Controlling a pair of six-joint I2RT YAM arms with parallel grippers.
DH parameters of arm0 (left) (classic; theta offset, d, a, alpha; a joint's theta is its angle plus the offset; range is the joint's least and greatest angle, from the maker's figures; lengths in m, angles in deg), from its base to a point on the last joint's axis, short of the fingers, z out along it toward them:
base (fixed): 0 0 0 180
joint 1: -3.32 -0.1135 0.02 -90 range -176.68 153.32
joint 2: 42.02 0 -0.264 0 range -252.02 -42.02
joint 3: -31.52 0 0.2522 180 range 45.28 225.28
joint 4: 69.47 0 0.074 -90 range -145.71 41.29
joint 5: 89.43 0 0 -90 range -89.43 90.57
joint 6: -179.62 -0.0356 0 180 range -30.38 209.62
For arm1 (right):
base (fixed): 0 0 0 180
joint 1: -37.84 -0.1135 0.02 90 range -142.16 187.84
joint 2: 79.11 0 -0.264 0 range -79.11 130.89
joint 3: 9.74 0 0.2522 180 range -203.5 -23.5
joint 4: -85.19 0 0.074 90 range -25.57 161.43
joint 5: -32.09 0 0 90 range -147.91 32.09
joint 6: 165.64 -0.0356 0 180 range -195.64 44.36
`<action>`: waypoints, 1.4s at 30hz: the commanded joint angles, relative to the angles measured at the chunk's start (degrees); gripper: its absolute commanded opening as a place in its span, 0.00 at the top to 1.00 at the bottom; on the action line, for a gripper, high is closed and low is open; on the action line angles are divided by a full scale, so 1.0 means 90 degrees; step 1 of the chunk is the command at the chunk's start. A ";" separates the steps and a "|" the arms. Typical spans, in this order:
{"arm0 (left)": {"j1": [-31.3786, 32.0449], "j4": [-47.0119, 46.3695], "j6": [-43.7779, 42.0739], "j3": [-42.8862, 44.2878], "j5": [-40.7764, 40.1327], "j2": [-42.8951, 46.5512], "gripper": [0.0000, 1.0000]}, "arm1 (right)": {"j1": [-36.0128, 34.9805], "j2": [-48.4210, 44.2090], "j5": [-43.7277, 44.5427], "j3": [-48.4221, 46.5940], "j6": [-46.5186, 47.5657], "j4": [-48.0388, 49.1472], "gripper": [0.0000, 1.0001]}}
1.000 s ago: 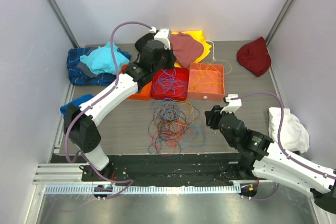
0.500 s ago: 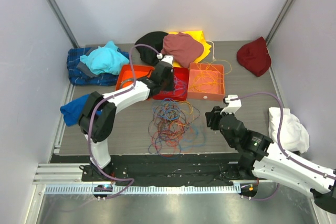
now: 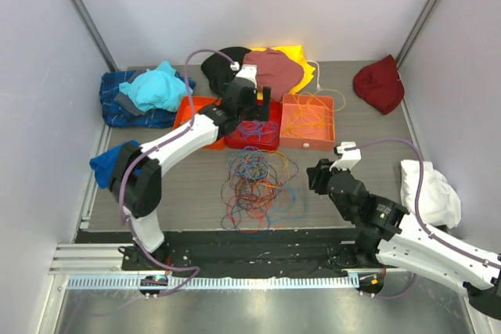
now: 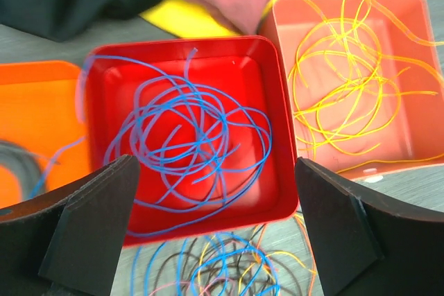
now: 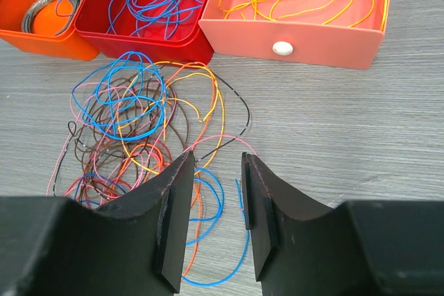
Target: Untangle the cables
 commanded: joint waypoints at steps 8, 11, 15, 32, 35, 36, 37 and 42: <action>0.2138 -0.0688 0.0630 -0.3241 -0.1296 0.3238 0.00 | -0.0011 -0.0030 0.0909 0.0214 -0.0731 -0.0073 0.57; 0.2277 -0.0076 0.1577 -0.3516 -0.1298 0.3434 0.00 | -0.0011 0.0097 0.0948 0.0175 -0.0869 -0.0064 0.57; 0.2267 -0.0228 0.1940 -0.3984 -0.1386 0.3483 0.00 | -0.0021 0.0301 0.0724 0.0088 -0.0811 0.0102 0.57; 0.3390 -0.0932 0.1443 -0.3575 0.0742 0.2067 0.41 | -0.0011 -0.0225 0.1066 -0.0088 -0.1006 -0.0435 0.59; 0.3546 -0.0815 0.1316 -0.3604 0.0811 0.2096 0.42 | -0.0021 -0.0138 0.1017 -0.0118 -0.1025 -0.0474 0.58; 0.3576 -0.0786 0.1267 -0.3633 0.0801 0.2164 0.42 | -0.0011 -0.0099 0.1007 -0.0118 -0.1035 -0.0474 0.59; 0.3605 -0.0776 0.1238 -0.3653 0.0791 0.2213 0.41 | -0.0021 -0.0079 0.0988 -0.0118 -0.1045 -0.0474 0.59; 0.3683 -0.0708 0.1091 -0.3692 0.0869 0.2067 0.37 | -0.0011 -0.0001 0.0939 -0.0108 -0.1113 -0.0445 0.59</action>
